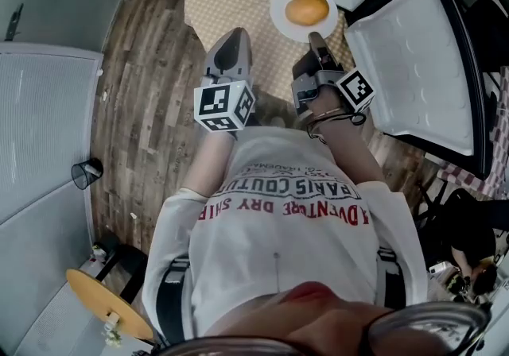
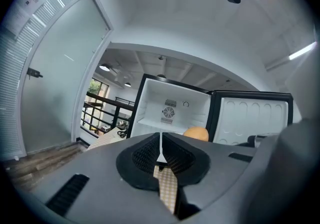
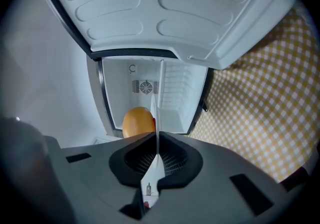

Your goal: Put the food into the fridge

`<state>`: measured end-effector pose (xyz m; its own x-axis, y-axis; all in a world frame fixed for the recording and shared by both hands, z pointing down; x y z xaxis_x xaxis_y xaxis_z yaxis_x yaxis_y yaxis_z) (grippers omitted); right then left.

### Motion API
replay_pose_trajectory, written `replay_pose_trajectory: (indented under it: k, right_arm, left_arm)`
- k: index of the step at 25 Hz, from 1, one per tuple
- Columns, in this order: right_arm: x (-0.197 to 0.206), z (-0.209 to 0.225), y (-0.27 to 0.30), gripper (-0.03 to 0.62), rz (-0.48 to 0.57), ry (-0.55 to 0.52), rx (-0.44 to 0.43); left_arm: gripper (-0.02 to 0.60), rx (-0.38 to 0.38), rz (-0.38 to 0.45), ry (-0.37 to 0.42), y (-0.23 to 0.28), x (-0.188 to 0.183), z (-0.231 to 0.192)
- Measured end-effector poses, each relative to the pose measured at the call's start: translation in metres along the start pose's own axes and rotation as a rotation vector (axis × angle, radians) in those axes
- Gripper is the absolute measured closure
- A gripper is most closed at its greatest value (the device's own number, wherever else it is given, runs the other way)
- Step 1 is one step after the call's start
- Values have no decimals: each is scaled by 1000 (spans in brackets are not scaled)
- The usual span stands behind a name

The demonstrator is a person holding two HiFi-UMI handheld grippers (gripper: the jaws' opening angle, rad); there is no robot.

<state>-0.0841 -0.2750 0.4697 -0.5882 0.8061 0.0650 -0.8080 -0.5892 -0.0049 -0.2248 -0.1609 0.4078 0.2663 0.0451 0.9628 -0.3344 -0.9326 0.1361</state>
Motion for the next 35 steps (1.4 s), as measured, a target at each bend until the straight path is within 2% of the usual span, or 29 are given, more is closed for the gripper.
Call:
replay_pose_trajectory:
  k: [13,18,28,35]
  right_arm:
    - [-40,-3,76,560,302,-5,20]
    - [-49,-1,105,560,391,-4,29]
    - [-70,1,156,560,500,-21,66]
    - [-78,6,187,560,545,-19,82]
  left_arm:
    - [548,279,-50,31,143,-35,-19]
    - [548,363,-71,38,185,-41,-29]
    - [548,476,-137,59,227,-36,-41]
    - [548,521,-182,66,242,-23,-50]
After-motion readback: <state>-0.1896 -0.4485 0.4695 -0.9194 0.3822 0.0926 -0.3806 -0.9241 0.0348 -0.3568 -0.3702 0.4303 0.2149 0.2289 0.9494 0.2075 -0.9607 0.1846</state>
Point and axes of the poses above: the fingertips, and each gripper's own axes: y forward along the fingers, z to its right, x out of its underside, the point moved 2 cm from there along -y, backward along the fingers, and after that the axes turned 5 degrees about -x, right-handed, at the moved point
